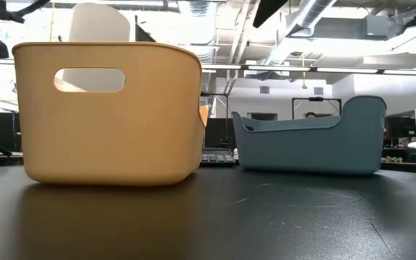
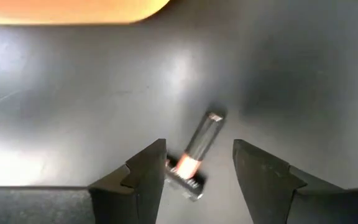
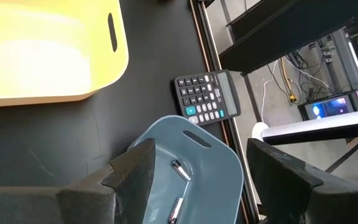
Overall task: Sort batteries
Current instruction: Put the right black battery into the yellow bin
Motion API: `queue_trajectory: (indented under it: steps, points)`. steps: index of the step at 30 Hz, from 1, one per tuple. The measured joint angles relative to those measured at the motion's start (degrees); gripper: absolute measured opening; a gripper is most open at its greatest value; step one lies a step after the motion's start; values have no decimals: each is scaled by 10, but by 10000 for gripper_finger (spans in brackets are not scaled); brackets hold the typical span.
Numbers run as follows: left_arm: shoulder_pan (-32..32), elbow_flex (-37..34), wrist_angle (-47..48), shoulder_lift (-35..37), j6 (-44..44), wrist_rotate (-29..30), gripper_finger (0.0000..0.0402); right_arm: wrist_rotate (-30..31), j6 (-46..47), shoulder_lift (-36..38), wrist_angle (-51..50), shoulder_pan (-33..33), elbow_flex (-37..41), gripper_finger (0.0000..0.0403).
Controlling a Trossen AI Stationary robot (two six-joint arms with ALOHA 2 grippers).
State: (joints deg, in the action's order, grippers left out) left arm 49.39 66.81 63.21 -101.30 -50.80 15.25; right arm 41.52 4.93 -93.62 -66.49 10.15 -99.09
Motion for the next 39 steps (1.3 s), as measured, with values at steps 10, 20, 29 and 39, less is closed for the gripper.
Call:
queue_trajectory:
  steps: [10, 20, 29, 39]
  points:
    - [14, -108, -108, 77, -4, 6, 181, 0, 2, 0, -5, 7, 0, 270]
    - [14, -158, -174, 90, 22, 2, 181, 0, 11, 0, -7, 7, 0, 270]
    - [5, -199, -248, 93, 21, -7, 166, 0, 11, 0, -8, 5, 0, 270]
    - [5, -200, -248, 91, 16, -16, 51, 1, 10, 0, -8, 2, 0, 270]
